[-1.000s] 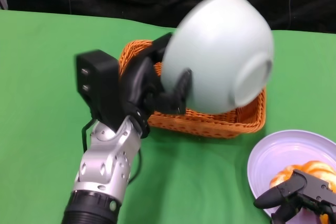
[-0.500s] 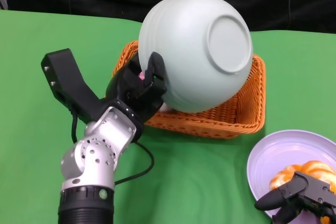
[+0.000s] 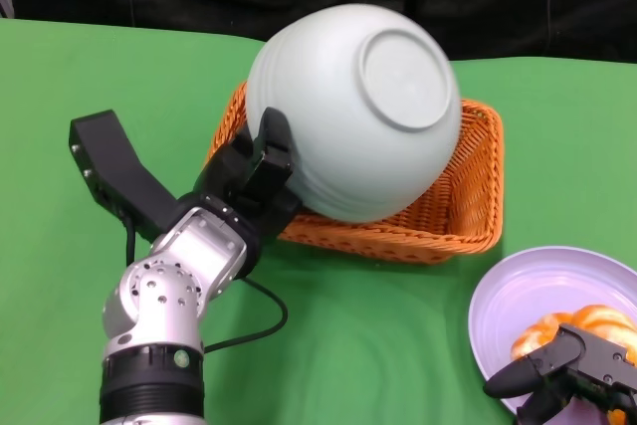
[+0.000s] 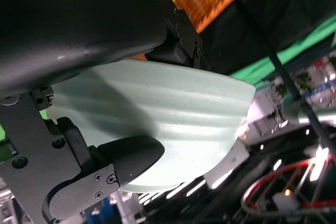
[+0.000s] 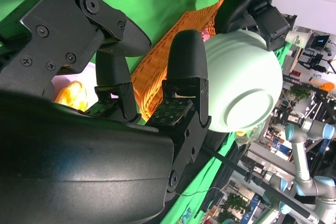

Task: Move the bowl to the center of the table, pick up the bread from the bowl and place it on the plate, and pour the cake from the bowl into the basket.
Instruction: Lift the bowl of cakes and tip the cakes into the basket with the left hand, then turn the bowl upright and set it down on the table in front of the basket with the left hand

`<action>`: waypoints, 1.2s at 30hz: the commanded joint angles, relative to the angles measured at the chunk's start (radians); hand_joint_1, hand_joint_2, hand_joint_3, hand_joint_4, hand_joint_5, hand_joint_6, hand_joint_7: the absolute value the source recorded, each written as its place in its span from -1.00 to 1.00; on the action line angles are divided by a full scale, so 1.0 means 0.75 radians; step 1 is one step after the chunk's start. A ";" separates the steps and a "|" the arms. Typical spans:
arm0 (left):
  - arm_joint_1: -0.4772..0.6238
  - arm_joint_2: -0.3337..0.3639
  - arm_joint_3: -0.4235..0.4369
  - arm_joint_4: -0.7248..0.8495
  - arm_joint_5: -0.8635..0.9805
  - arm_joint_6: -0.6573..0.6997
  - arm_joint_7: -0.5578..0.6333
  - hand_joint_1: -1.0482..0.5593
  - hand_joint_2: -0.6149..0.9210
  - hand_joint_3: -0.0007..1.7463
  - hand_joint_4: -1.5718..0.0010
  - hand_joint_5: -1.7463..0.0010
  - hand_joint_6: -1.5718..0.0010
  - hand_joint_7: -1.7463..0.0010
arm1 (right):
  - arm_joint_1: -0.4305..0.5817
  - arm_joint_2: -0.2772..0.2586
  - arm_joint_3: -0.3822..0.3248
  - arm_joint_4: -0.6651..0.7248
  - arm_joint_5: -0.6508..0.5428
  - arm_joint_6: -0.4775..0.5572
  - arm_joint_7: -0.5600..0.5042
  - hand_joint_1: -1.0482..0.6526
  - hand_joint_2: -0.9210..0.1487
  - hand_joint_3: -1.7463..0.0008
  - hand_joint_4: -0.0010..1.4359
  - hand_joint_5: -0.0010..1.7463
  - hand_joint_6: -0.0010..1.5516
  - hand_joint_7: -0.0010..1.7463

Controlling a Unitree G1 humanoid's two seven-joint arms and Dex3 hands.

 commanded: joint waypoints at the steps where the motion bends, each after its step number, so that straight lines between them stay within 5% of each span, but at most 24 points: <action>1: -0.009 0.055 -0.084 -0.070 0.078 -0.069 -0.141 -0.08 0.15 0.98 -0.45 -1.00 -0.16 -1.00 | 0.001 -0.014 0.011 -0.013 -0.019 -0.053 0.004 0.24 0.12 -0.49 0.05 0.60 0.03 0.24; 14: 0.195 0.259 -0.335 -0.336 0.401 -0.316 -0.462 0.10 0.14 0.95 -0.44 -1.00 -0.24 -0.89 | -0.003 -0.011 -0.022 -0.007 0.023 -0.086 -0.008 0.24 0.11 -0.48 0.05 0.60 0.03 0.24; 18: 0.306 0.393 -0.432 -0.402 0.561 -0.629 -0.685 0.11 0.17 0.88 -0.42 -1.00 -0.19 -0.93 | -0.012 0.031 -0.031 -0.007 0.056 -0.113 -0.048 0.21 0.03 -0.40 0.00 0.57 -0.10 0.23; 24: 0.429 0.502 -0.489 -0.437 0.758 -1.067 -0.793 0.18 0.17 0.89 -0.38 -1.00 -0.22 -0.88 | -0.027 0.053 -0.055 -0.016 0.051 -0.142 -0.071 0.21 -0.17 -0.23 -0.17 0.58 -0.37 0.25; 32: 0.441 0.680 -0.531 -0.224 1.084 -1.872 -0.799 0.15 0.00 1.00 -0.36 -1.00 -0.14 -0.98 | -0.041 0.055 -0.067 -0.034 0.064 -0.123 -0.063 0.26 -0.15 -0.25 -0.18 0.60 -0.40 0.30; 36: 0.403 0.714 -0.540 -0.098 1.165 -2.079 -0.742 0.11 -0.04 1.00 -0.36 -1.00 -0.10 -1.00 | -0.041 0.057 -0.067 -0.034 0.064 -0.121 -0.062 0.26 -0.18 -0.21 -0.17 0.60 -0.40 0.30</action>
